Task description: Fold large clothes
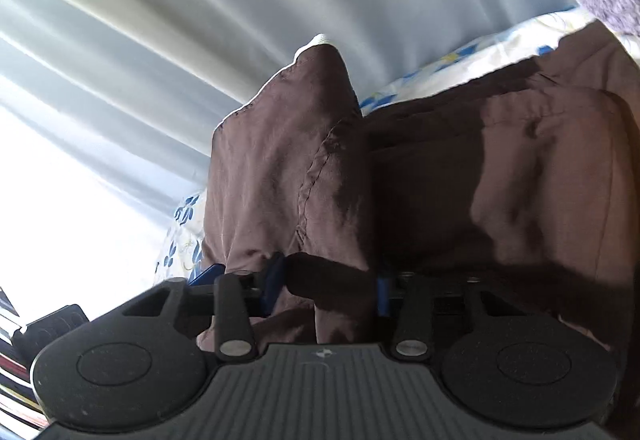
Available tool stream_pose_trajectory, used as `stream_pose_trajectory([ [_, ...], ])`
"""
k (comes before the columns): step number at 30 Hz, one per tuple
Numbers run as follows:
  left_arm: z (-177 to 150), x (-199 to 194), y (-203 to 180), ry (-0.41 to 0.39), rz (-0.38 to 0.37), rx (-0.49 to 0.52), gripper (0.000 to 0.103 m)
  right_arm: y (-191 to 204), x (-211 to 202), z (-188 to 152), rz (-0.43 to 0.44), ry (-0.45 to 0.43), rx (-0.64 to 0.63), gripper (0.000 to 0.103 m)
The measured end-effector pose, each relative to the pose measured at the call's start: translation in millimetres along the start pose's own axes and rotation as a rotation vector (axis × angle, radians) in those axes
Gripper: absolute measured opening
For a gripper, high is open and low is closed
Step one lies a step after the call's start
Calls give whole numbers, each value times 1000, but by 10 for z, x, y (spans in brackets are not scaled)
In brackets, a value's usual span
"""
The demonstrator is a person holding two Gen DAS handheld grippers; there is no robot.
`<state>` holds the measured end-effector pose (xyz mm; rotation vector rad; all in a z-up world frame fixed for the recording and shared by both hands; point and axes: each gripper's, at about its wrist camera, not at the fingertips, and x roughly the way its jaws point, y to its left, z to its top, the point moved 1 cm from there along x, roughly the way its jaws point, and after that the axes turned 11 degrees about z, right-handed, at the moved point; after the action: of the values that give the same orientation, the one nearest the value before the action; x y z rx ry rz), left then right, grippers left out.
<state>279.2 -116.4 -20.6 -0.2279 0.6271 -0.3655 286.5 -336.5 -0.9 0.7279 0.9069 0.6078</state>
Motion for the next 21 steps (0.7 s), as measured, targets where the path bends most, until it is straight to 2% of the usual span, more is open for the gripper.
stream_pose_trajectory([
  [2,31,-63,1,12,2,-10,100,211,20,-107,-96,-20,-108,18],
  [4,76,-208,59,4,36,-59,100,460,54,-229,-206,-37,-282,14],
  [6,96,-392,178,-43,104,-86,100,689,84,-351,-305,-53,-419,11],
  [8,76,-500,336,-84,204,-88,100,895,105,-481,-384,-79,-559,10],
  [10,39,-415,524,-36,282,-118,100,1046,83,-557,-440,-109,-649,9],
  [11,12,-327,637,20,269,-176,100,1114,62,-584,-453,-124,-674,9],
  [12,-22,-244,758,75,203,-264,99,1182,28,-620,-466,-145,-709,8],
  [13,-63,-192,863,120,122,-375,93,1212,-9,-629,-478,-161,-741,8],
  [14,-91,-182,920,136,49,-469,89,1249,-53,-628,-483,-179,-761,8],
  [15,-89,-199,914,133,9,-497,88,1309,-116,-653,-481,-201,-774,8],
  [18,19,-318,649,86,4,-349,89,1404,-303,-680,-528,-260,-815,8],
  [21,116,-363,381,78,-43,-279,91,1286,-414,-647,-599,-308,-786,8],
])
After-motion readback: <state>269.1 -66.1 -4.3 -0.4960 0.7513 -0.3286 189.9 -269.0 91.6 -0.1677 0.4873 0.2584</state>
